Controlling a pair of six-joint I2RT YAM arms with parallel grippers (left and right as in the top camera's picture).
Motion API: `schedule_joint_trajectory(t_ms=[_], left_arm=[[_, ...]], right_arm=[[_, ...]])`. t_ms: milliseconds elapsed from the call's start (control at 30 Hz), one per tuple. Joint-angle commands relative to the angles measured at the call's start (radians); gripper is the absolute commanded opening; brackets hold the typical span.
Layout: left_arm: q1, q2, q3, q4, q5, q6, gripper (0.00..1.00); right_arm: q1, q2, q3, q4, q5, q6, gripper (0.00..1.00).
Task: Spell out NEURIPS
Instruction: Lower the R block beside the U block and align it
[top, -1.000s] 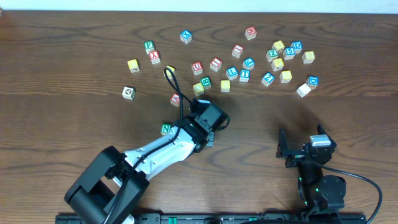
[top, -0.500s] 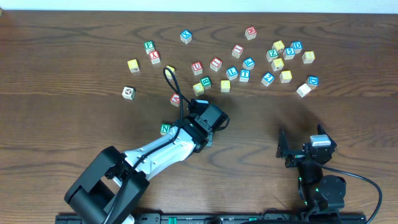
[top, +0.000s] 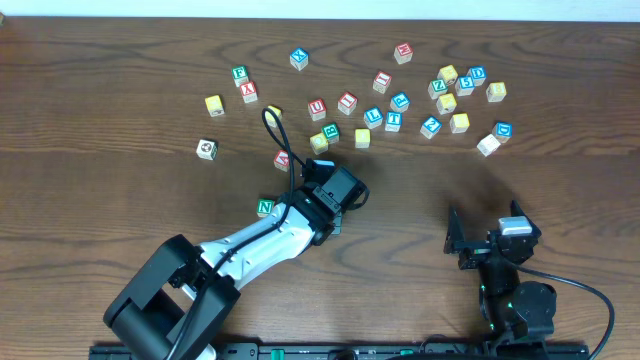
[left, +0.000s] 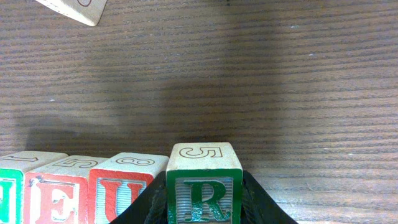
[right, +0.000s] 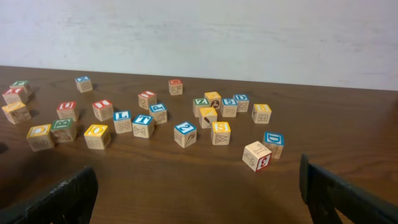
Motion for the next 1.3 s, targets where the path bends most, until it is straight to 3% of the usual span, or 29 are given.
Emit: schedule_joint_trajectory(t_ms=[0,1267], left_arm=[[0.001,0.015,0.000,-0.005,-0.021,-0.008,0.08],[0.001,0.015,0.000,-0.027,0.048,-0.035,0.08]], right_arm=[[-0.005,0.001,-0.001,-0.005,-0.002,0.007,0.99],[-0.005,0.001,-0.001,-0.005,-0.002,0.007,0.99]])
